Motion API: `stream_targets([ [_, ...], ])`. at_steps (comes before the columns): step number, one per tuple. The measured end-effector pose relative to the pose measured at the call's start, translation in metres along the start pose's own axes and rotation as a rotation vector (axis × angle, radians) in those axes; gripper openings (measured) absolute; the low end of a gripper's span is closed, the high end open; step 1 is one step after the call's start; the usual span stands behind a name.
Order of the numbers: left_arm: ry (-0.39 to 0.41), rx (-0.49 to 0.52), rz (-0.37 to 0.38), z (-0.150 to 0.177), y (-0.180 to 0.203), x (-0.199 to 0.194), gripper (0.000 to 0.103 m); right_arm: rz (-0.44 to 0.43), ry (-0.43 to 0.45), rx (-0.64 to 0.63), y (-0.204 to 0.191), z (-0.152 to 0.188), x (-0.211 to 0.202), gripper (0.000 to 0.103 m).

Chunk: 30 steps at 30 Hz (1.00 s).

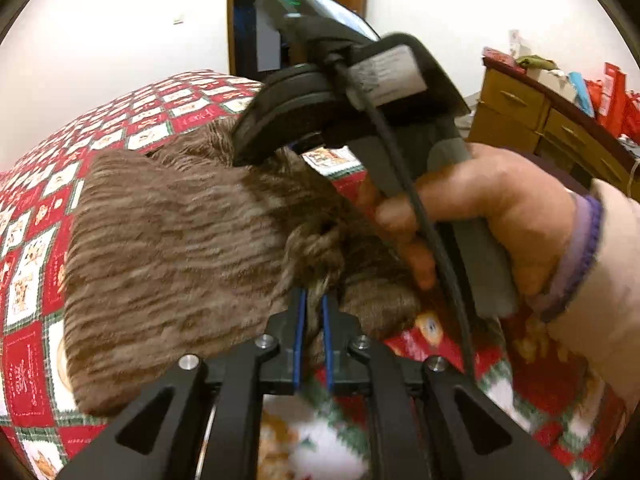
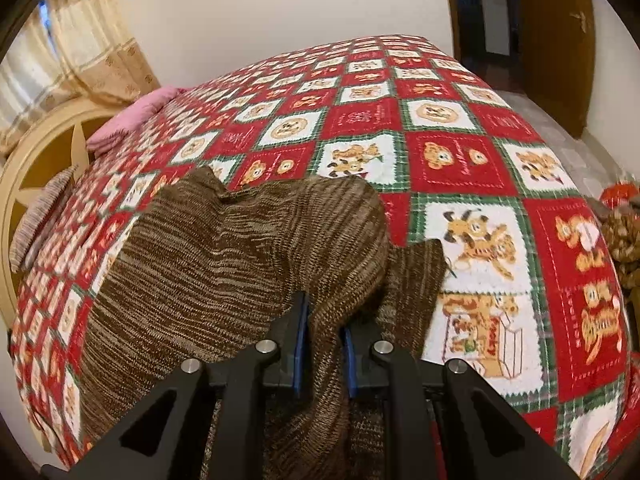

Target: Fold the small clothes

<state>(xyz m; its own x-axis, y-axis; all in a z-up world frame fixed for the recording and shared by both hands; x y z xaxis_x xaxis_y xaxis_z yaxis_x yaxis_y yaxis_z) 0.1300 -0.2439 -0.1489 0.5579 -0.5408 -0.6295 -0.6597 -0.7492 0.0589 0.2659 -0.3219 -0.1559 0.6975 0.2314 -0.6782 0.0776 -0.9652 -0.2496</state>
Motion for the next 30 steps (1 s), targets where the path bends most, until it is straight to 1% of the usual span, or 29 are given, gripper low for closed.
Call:
stream_targets([
  [1,-0.002,-0.004,0.019,0.003,-0.001,-0.005,0.009,-0.012,0.000,0.021,0.002,0.001,-0.003,0.022],
  [2,-0.002,-0.007,0.043,0.008,-0.005,-0.015,0.011,-0.023,-0.003,0.055,0.006,0.004,-0.011,0.028],
  [4,0.009,-0.003,0.066,0.017,-0.015,-0.033,0.023,-0.022,0.005,0.114,0.014,0.009,-0.028,0.040],
  [5,0.028,-0.004,0.069,0.021,-0.025,-0.046,0.033,-0.015,0.019,0.136,0.018,0.011,-0.039,0.043],
  [6,0.038,-0.005,0.069,0.022,-0.030,-0.051,0.042,-0.010,0.042,0.153,0.021,0.015,-0.055,0.043],
  [7,0.054,-0.005,0.063,0.023,-0.037,-0.059,0.044,-0.009,0.054,0.162,0.023,0.019,-0.065,0.043],
  [10,0.119,-0.019,0.020,0.014,-0.059,-0.077,0.046,-0.027,0.082,0.193,0.022,0.034,-0.095,0.043],
  [11,0.138,-0.045,-0.014,0.005,-0.071,-0.080,0.049,-0.039,0.083,0.206,0.020,0.040,-0.102,0.043],
  [12,0.143,-0.061,-0.034,0.000,-0.077,-0.077,0.052,-0.053,0.078,0.218,0.015,0.048,-0.108,0.043],
  [14,0.150,-0.121,-0.100,-0.012,-0.099,-0.070,0.053,-0.074,0.072,0.224,0.005,0.059,-0.114,0.043],
  [15,0.151,-0.139,-0.113,-0.013,-0.105,-0.067,0.053,-0.078,0.068,0.221,0.000,0.063,-0.116,0.043],
  [17,0.133,-0.183,-0.150,-0.013,-0.119,-0.057,0.053,-0.091,0.048,0.194,-0.016,0.075,-0.114,0.043],
  [19,0.115,-0.197,-0.174,-0.007,-0.128,-0.048,0.053,-0.101,0.012,0.165,-0.030,0.085,-0.103,0.043],
  [20,0.100,-0.198,-0.183,-0.003,-0.129,-0.040,0.053,-0.095,-0.006,0.157,-0.033,0.089,-0.097,0.043],
  [21,0.086,-0.194,-0.189,0.002,-0.127,-0.035,0.053,-0.058,-0.044,0.145,-0.033,0.095,-0.084,0.043],
  [22,0.064,-0.188,-0.197,0.008,-0.126,-0.029,0.053,-0.044,-0.049,0.140,-0.034,0.097,-0.078,0.043],
  [23,0.036,-0.182,-0.201,0.014,-0.125,-0.022,0.053,-0.039,-0.032,0.133,-0.036,0.096,-0.076,0.043],
  [24,0.011,-0.180,-0.200,0.019,-0.124,-0.018,0.053,-0.022,-0.024,0.122,-0.037,0.094,-0.076,0.036],
  [25,0.001,-0.183,-0.195,0.023,-0.121,-0.018,0.053,-0.004,-0.026,0.115,-0.038,0.094,-0.076,0.014],
  [26,-0.009,-0.189,-0.186,0.026,-0.120,-0.017,0.055,-0.003,-0.036,0.110,-0.038,0.096,-0.076,0.012],
  [27,-0.013,-0.194,-0.177,0.029,-0.119,-0.018,0.058,-0.021,-0.041,0.110,-0.040,0.099,-0.078,0.011],
  [30,-0.013,-0.200,-0.136,0.027,-0.119,-0.029,0.059,-0.036,-0.027,0.099,-0.037,0.107,-0.095,0.008],
])
Point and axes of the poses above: each gripper's, at about its wrist camera, not at the fingertips, and x roughly the way its jaws point, y to its right, z to its underside, the point moved 8 cm from there along x, roughly the way its jaws point, and after that the axes turned 6 degrees about y, right-handed, at the moved point
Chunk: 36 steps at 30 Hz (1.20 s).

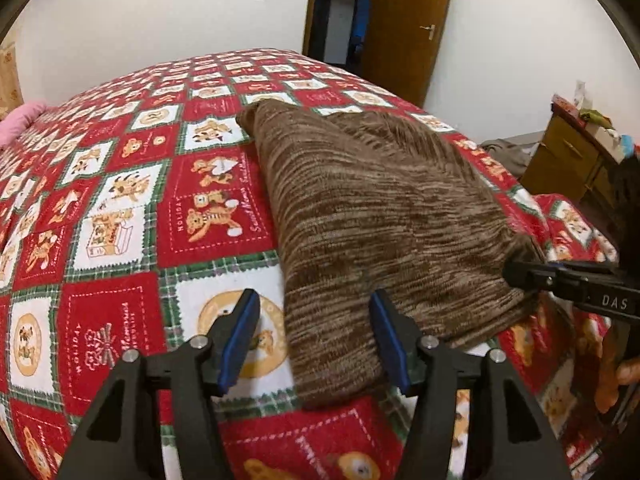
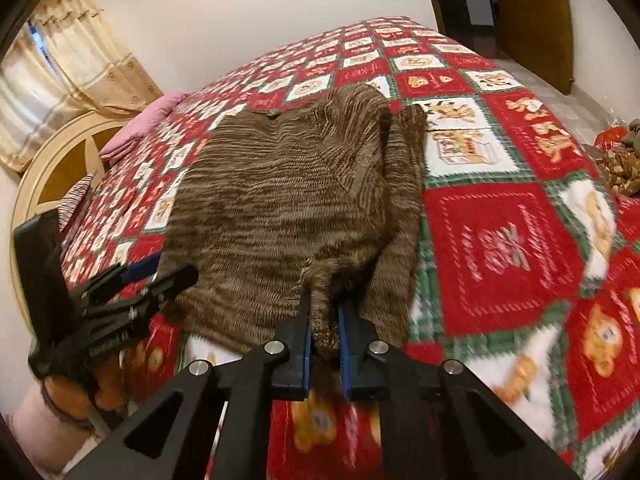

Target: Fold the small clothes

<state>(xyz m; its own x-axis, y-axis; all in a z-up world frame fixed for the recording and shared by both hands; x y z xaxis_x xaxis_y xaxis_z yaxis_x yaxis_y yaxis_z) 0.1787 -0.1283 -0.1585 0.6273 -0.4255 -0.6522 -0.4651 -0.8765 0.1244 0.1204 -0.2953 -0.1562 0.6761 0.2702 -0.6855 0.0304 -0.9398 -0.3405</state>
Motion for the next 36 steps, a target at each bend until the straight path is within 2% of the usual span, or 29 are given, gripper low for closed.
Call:
stream_targets([
  [3,0.026,-0.022,0.034,-0.015,-0.006,-0.010,0.059,-0.020,-0.008,0.053,0.016,0.014,-0.019,0.008],
  [6,0.067,-0.050,0.011,-0.039,-0.017,-0.011,0.059,-0.010,-0.027,0.049,0.021,0.018,-0.018,0.008],
  [9,0.079,-0.066,-0.038,-0.062,-0.031,-0.002,0.064,-0.033,-0.035,0.015,0.013,0.009,-0.026,0.009],
  [11,0.090,-0.096,-0.051,-0.074,-0.042,0.003,0.066,-0.019,-0.012,0.005,0.012,-0.003,-0.036,0.013],
  [12,0.094,-0.112,-0.046,-0.081,-0.046,0.008,0.066,-0.001,0.026,0.000,0.015,-0.016,-0.045,0.017],
  [13,0.095,-0.116,-0.046,-0.085,-0.047,0.012,0.066,0.008,0.055,0.001,0.017,-0.026,-0.050,0.040],
  [14,0.097,-0.113,-0.057,-0.093,-0.048,0.020,0.066,0.012,0.094,0.006,0.019,-0.042,-0.054,0.076],
  [15,0.099,-0.107,-0.066,-0.096,-0.048,0.023,0.066,0.013,0.119,0.010,0.020,-0.052,-0.055,0.085],
  [16,0.101,-0.097,-0.080,-0.099,-0.047,0.029,0.066,0.018,0.166,0.006,0.021,-0.070,-0.052,0.087],
  [19,0.082,-0.092,-0.122,-0.100,-0.048,0.048,0.066,0.010,0.169,-0.024,0.020,-0.105,-0.023,0.087],
  [22,0.084,-0.165,-0.095,-0.094,-0.052,0.053,0.066,0.028,0.147,-0.055,0.017,-0.135,0.026,0.083],
  [24,0.091,-0.201,-0.077,-0.093,-0.056,0.054,0.073,0.054,0.122,-0.057,0.021,-0.150,0.062,0.081],
  [25,0.093,-0.205,-0.076,-0.095,-0.056,0.055,0.074,0.061,0.097,-0.051,0.025,-0.152,0.076,0.076],
  [26,0.095,-0.204,-0.076,-0.097,-0.057,0.057,0.075,0.067,0.062,-0.038,0.029,-0.152,0.095,0.049],
  [27,0.093,-0.199,-0.080,-0.100,-0.059,0.060,0.075,0.058,0.029,-0.022,0.033,-0.149,0.107,0.032],
  [28,0.090,-0.196,-0.085,-0.102,-0.059,0.063,0.075,0.039,0.014,-0.006,0.034,-0.146,0.112,0.029],
  [29,0.087,-0.193,-0.086,-0.104,-0.059,0.066,0.075,0.036,0.032,-0.003,0.034,-0.147,0.111,0.018],
  [30,0.085,-0.190,-0.081,-0.106,-0.059,0.070,0.075,0.035,0.055,-0.027,0.031,-0.146,0.105,0.014],
  [34,0.092,-0.179,-0.079,-0.105,-0.055,0.078,0.078,0.149,0.210,-0.117,0.027,-0.148,0.061,0.011],
  [36,0.094,-0.160,-0.128,-0.098,-0.053,0.084,0.086,0.201,0.234,-0.129,0.036,-0.144,0.057,0.011],
])
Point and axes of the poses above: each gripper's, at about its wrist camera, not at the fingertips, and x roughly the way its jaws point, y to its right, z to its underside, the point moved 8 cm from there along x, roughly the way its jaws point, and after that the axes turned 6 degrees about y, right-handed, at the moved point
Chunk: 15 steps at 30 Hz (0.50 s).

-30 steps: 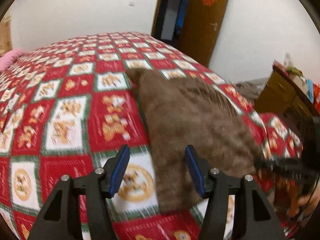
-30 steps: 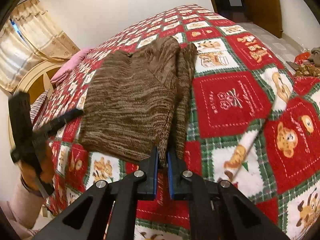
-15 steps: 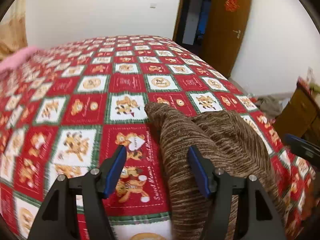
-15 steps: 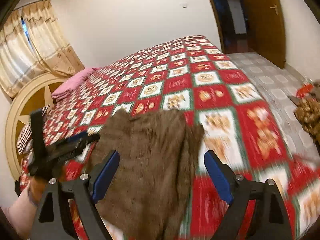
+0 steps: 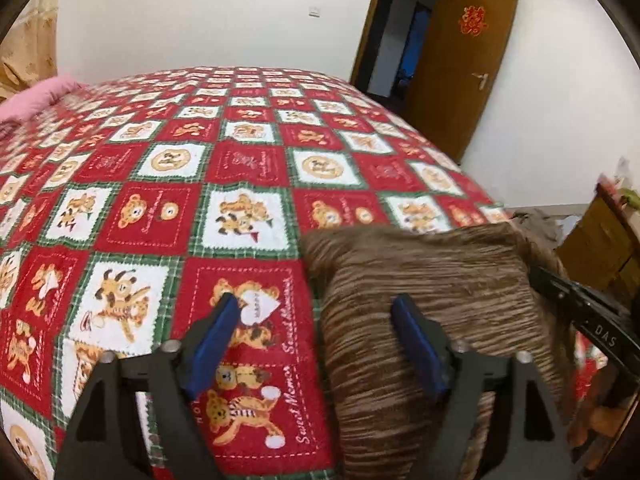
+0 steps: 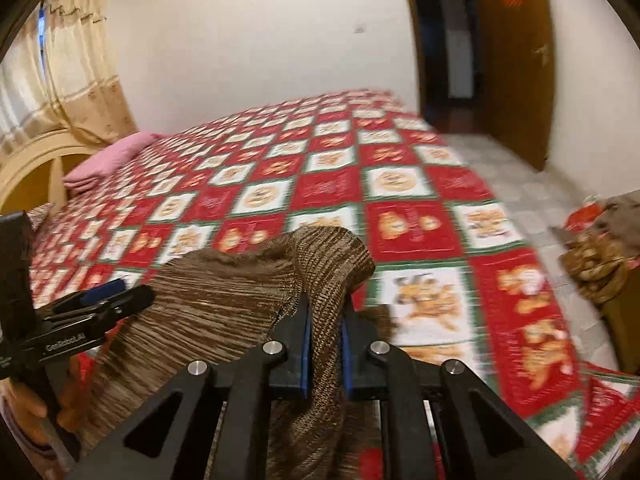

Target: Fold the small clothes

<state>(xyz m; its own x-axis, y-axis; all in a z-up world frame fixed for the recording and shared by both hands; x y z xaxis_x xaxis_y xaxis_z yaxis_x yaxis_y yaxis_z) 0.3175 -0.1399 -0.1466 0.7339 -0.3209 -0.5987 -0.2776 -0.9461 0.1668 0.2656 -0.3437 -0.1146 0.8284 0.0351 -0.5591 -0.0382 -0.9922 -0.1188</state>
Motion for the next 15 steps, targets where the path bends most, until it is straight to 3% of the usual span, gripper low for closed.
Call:
stream_targets([
  [2,0.003,0.073,-0.090,0.010,0.004,0.009,0.087,-0.022,-0.080,0.014,0.006,0.016,0.022,0.012],
  [3,0.005,0.090,-0.097,0.011,0.005,0.010,0.088,-0.031,-0.119,0.034,0.010,0.027,0.035,0.012],
  [9,-0.009,0.172,-0.197,0.000,0.005,0.016,0.091,-0.134,-0.129,0.206,0.030,0.020,0.036,0.017],
  [13,0.017,0.231,-0.168,-0.006,-0.001,-0.012,0.091,-0.212,0.011,0.336,0.041,0.006,-0.023,0.017],
  [15,0.023,0.214,-0.141,-0.001,-0.005,-0.032,0.090,-0.201,0.035,0.336,0.040,0.010,-0.049,0.017],
])
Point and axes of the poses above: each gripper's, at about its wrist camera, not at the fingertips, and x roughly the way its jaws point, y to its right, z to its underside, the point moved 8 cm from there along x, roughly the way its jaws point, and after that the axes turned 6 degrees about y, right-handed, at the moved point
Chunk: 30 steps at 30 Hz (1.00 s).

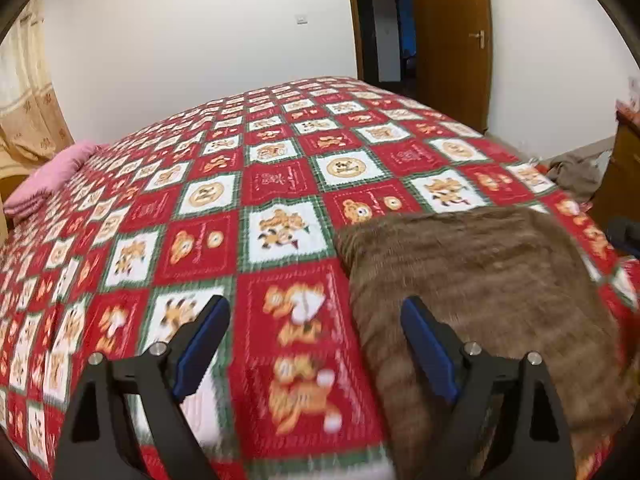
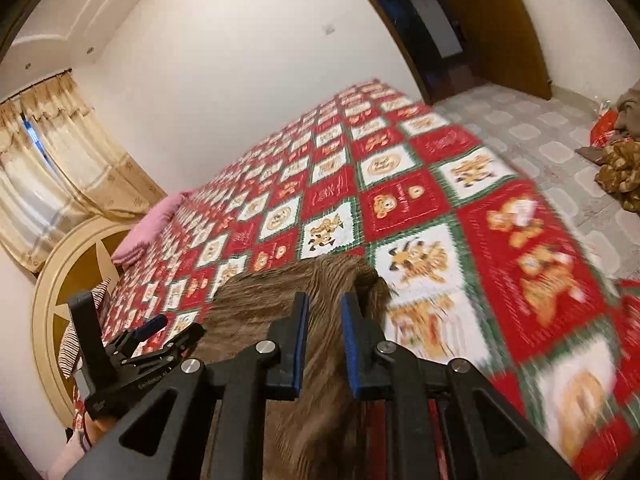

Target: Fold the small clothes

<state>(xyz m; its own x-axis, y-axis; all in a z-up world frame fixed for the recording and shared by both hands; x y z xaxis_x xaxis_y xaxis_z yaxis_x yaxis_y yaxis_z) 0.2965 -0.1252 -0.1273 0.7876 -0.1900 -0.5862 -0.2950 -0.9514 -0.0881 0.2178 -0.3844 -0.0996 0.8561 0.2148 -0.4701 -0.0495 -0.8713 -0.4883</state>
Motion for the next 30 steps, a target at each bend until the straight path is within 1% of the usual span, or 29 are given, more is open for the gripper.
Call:
stream_targets([
  [2,-0.011,-0.027,0.031,0.011,0.002,-0.014,0.090,0.021,-0.012,-0.048,-0.010,0.011,-0.011,0.017],
  [4,-0.019,-0.060,0.044,0.024,0.007,-0.025,0.088,0.030,-0.048,-0.121,-0.031,0.031,-0.014,0.017],
  [5,-0.028,-0.073,0.041,0.032,0.009,-0.030,0.088,0.021,-0.057,-0.133,-0.039,0.039,-0.015,0.017],
  [7,-0.047,-0.097,0.034,0.051,0.012,-0.039,0.088,-0.022,-0.072,-0.116,-0.056,0.060,-0.017,0.017],
  [9,-0.078,-0.109,0.039,0.069,0.015,-0.042,0.088,-0.022,-0.104,-0.103,-0.058,0.080,-0.015,0.017],
  [11,-0.103,-0.098,0.020,0.088,0.015,-0.041,0.089,0.016,-0.165,-0.090,-0.048,0.106,-0.009,0.016],
  [12,-0.097,-0.115,0.024,0.095,0.012,-0.043,0.089,0.031,-0.191,-0.064,-0.037,0.120,-0.005,0.015],
  [13,-0.099,-0.143,0.038,0.098,0.010,-0.045,0.089,0.008,-0.169,-0.034,-0.034,0.122,-0.009,0.015],
  [14,-0.119,-0.175,0.053,0.100,0.007,-0.046,0.089,-0.001,-0.155,-0.007,-0.032,0.122,-0.014,0.015],
  [15,-0.136,-0.195,0.065,0.102,0.004,-0.048,0.089,0.002,-0.158,0.016,-0.029,0.124,-0.019,0.015],
  [16,-0.144,-0.194,0.071,0.103,0.002,-0.051,0.089,0.012,-0.157,0.019,-0.028,0.125,-0.023,0.015],
  [18,-0.149,-0.180,0.070,0.108,-0.001,-0.061,0.089,0.049,-0.163,-0.015,-0.031,0.131,-0.034,0.015],
  [19,-0.140,-0.180,0.072,0.109,-0.002,-0.067,0.089,0.062,-0.162,-0.036,-0.034,0.133,-0.039,0.018],
  [20,-0.123,-0.182,0.080,0.109,-0.003,-0.075,0.089,0.083,-0.150,-0.068,-0.039,0.134,-0.050,0.018],
  [21,-0.102,-0.180,0.090,0.108,-0.002,-0.083,0.089,0.110,-0.119,-0.102,-0.044,0.133,-0.063,0.018],
  [23,-0.064,-0.165,0.111,0.102,0.004,-0.091,0.089,0.116,-0.064,-0.126,-0.051,0.131,-0.080,0.026],
  [24,-0.051,-0.144,0.118,0.099,0.010,-0.092,0.089,0.114,-0.024,-0.128,-0.055,0.129,-0.090,0.027],
  [26,-0.064,-0.093,0.097,0.099,0.019,-0.086,0.090,0.117,-0.001,-0.130,-0.058,0.125,-0.094,0.027],
  [27,-0.083,-0.072,0.072,0.104,0.021,-0.081,0.090,0.127,-0.011,-0.135,-0.059,0.125,-0.091,0.027],
  [29,-0.119,-0.050,0.038,0.115,0.024,-0.072,0.090,0.136,-0.062,-0.135,-0.056,0.136,-0.077,0.027],
  [30,-0.096,-0.063,0.032,0.116,0.022,-0.073,0.091,0.148,-0.094,-0.147,-0.053,0.145,-0.069,0.027],
])
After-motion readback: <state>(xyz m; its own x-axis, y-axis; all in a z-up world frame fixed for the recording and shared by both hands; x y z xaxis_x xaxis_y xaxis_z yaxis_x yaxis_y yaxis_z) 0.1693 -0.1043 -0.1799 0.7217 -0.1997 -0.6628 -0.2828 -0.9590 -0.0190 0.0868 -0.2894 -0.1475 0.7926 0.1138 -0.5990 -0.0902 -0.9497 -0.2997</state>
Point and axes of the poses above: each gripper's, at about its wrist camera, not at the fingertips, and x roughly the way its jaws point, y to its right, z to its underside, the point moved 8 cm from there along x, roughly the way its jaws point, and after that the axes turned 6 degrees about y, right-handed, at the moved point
